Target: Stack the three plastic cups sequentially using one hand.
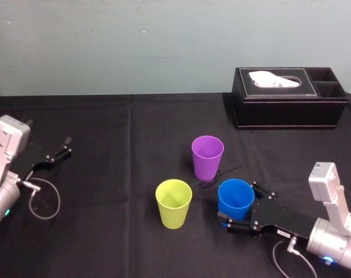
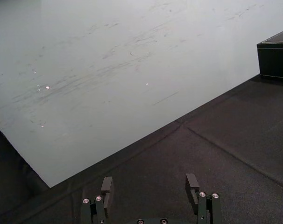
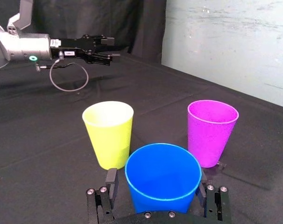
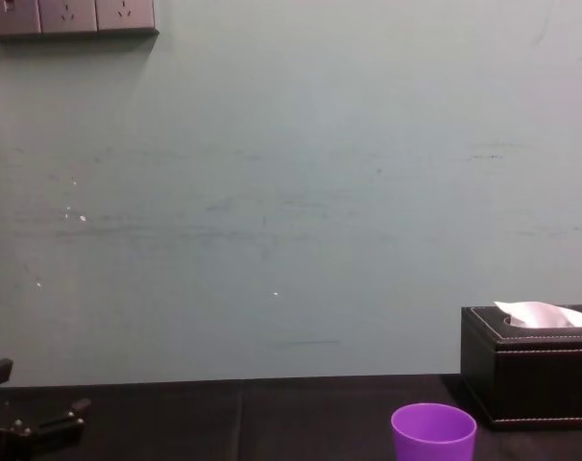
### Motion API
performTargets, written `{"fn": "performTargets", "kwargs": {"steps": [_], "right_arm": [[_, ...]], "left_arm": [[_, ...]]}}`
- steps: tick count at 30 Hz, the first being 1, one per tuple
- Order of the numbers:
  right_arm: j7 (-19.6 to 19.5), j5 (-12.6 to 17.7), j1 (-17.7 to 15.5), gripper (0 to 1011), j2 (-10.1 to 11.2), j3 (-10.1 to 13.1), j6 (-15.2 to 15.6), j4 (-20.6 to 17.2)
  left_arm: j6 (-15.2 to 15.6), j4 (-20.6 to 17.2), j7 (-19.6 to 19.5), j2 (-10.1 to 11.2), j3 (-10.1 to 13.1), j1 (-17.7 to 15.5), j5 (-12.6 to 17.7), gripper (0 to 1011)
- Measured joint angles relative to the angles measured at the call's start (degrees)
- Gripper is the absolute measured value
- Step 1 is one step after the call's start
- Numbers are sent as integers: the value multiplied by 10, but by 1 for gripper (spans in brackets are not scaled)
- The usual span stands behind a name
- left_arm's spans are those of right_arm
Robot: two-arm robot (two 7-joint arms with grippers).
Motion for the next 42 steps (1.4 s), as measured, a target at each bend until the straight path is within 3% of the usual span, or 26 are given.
{"fn": "performTargets", "kwargs": {"steps": [13,21,25,42], "right_arm": [[-2,-1,3,998,-2,-1,2,3],[-1,-1,2,792,-1,0,2,2],[-1,-1,2,761,-1,0,2,1],[-1,-1,1,731,-1,0,1,1]], "left_arm": [[0,0,0,0,0,0,0,1010],[0,0,0,0,0,0,0,1010],[0,0,0,0,0,0,0,1010],[0,0,0,0,0,0,0,1010]]}}
